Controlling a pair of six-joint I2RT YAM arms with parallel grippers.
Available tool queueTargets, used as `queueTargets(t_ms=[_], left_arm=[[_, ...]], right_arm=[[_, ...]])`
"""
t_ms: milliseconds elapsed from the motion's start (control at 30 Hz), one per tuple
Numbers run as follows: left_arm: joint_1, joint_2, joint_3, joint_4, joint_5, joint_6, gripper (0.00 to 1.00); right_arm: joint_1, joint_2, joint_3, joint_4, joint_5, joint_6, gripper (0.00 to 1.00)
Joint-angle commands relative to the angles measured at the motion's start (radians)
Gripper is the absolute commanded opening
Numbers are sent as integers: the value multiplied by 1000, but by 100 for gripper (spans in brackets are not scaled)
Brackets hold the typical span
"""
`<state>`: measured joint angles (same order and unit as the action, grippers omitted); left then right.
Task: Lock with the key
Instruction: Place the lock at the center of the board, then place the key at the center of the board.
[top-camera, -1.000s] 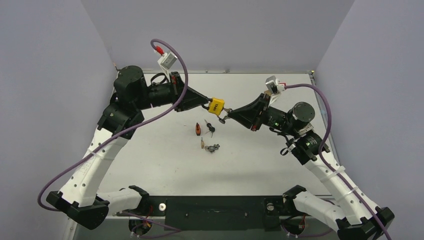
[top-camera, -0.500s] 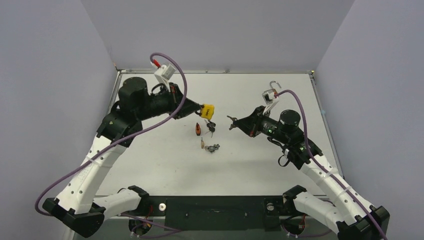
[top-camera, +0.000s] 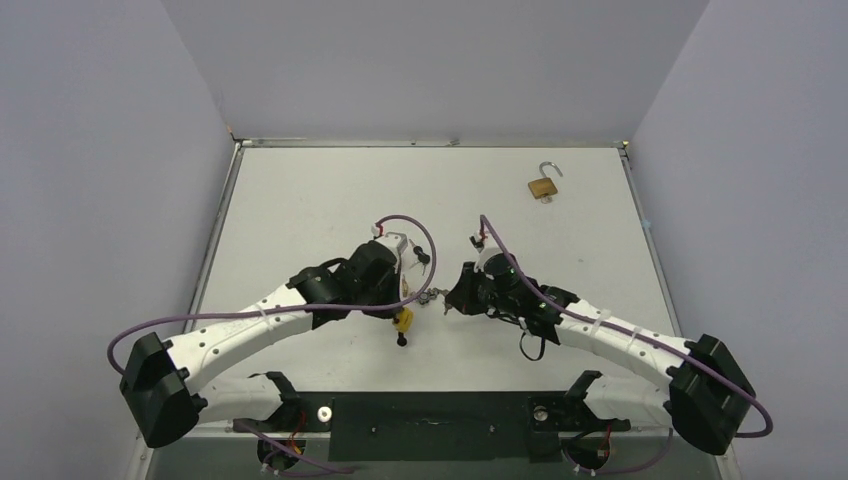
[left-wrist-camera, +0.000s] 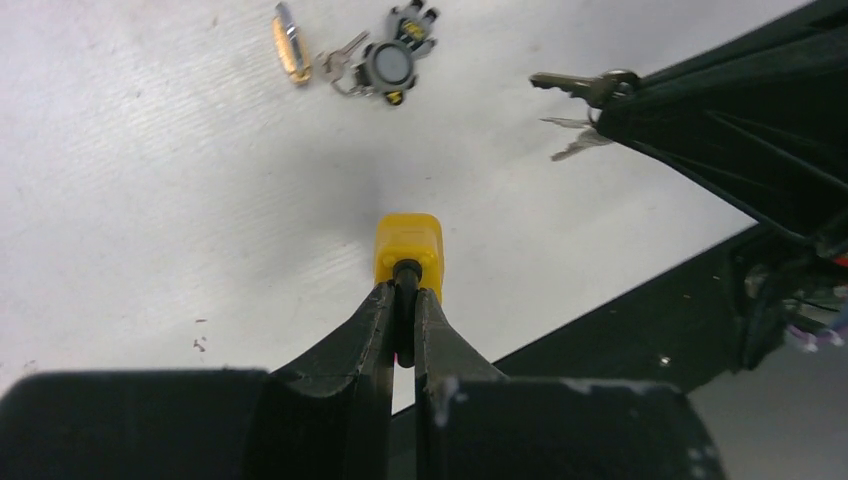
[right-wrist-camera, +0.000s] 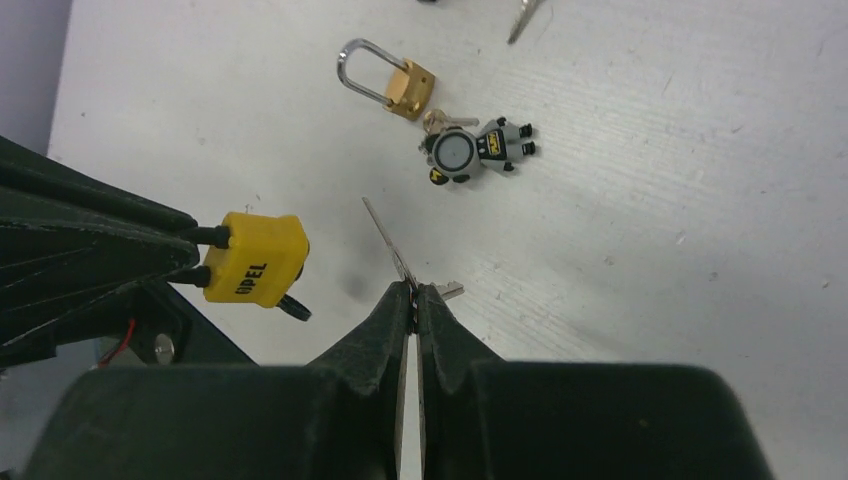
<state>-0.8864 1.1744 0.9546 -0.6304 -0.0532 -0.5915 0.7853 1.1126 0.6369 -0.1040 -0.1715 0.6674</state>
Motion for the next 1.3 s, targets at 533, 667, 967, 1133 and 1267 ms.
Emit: queueTargets(t_ms=[533, 667, 967, 1133, 1267], left_arm=[[-16, 199, -117, 262, -125, -133, 9], [-16, 202, -103, 245, -129, -135, 18], [-14, 159, -56, 188, -131, -118, 30], [-8, 103, -13, 137, -135, -93, 33], [-4, 60, 29, 104, -125, -74, 36]], right_arm=[[176, 329, -37, 240, 129, 182, 0], [176, 333, -34, 239, 129, 186, 10], [151, 268, -8, 159, 163, 164, 39], [102, 179, 11, 116, 164, 153, 43], [27, 105, 40, 29, 168, 135, 49]])
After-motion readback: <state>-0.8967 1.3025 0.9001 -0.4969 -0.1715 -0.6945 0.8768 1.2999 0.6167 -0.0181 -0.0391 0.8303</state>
